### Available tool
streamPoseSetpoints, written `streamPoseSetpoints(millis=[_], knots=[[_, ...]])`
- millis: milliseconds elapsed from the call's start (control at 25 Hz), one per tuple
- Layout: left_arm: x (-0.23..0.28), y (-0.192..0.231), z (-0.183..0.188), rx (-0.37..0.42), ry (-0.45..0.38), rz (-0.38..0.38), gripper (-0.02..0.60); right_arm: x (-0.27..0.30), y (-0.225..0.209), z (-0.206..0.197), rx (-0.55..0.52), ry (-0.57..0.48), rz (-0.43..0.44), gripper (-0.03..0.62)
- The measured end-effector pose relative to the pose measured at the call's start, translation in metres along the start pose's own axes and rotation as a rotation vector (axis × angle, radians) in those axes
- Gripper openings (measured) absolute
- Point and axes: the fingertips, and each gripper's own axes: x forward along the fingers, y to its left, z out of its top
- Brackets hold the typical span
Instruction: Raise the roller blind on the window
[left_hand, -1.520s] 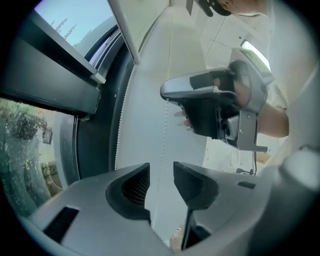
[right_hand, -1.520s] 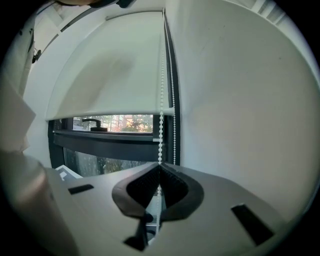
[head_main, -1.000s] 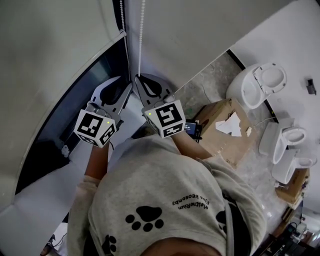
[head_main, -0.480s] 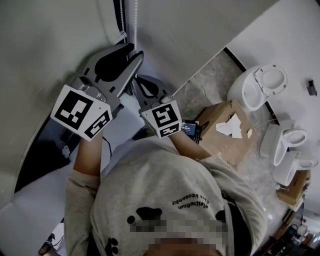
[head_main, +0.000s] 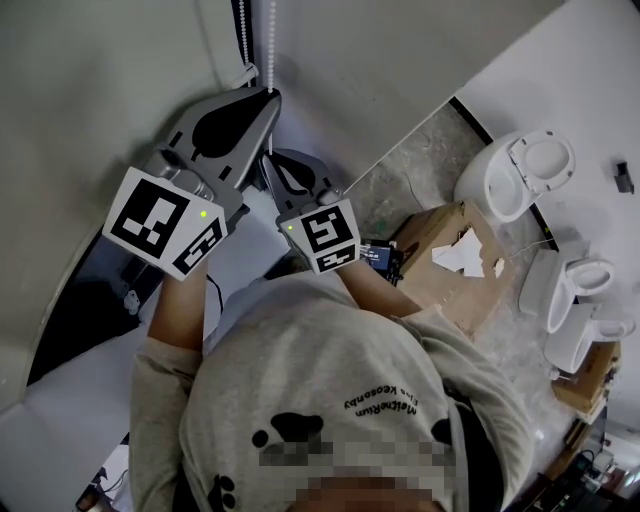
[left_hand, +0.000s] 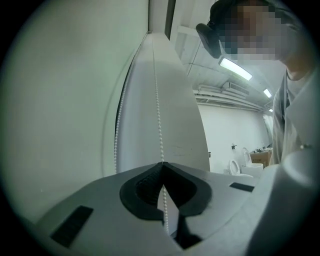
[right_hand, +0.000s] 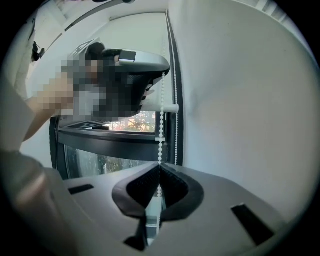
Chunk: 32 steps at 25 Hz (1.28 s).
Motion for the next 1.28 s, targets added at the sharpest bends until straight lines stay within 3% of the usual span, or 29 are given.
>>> streamPoseSetpoints(millis=[480,800,1280], knots=[[-0.004,-0.007,-0.076,-0.078,0.088,0.015,0.009,0.003,0.004,-0.077,0.019,0.139,-0.010,0.009],[-0.006,-0.013,-0.128,-0.155,0.156,0.030,0.009,0.001,0.005,-0.129,0.096,0.267,0.012,0.009],[-0.011,-0.020,-0.179,-0.218,0.208,0.069,0.009,-0.003,0.011,-0.180,0.115,0.406,0.033,0.009]])
